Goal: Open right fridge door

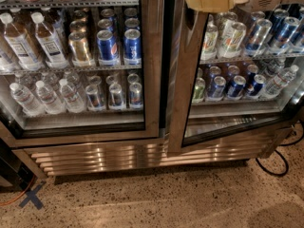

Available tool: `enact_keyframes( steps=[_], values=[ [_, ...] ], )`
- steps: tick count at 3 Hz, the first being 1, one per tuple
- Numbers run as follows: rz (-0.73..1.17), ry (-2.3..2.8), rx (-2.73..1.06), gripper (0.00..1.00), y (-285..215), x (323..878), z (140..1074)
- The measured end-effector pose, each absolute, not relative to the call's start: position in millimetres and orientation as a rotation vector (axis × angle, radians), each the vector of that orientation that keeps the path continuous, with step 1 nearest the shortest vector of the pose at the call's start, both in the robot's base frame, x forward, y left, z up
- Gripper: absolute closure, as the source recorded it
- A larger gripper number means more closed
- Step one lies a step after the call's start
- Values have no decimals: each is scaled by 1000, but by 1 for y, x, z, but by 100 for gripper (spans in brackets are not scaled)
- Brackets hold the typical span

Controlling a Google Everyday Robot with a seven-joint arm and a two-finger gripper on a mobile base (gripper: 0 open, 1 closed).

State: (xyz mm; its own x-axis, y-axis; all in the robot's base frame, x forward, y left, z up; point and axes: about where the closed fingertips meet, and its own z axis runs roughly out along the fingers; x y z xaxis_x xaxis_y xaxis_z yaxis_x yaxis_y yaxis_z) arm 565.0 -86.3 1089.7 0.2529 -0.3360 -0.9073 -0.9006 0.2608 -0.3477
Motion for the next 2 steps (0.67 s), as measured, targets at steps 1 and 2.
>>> enact_keyframes(
  steps=[1,2],
  values=[
    [600,1328,-1304,100,-86,562,1092],
    [600,1328,-1304,100,-87,562,1092]
  ],
)
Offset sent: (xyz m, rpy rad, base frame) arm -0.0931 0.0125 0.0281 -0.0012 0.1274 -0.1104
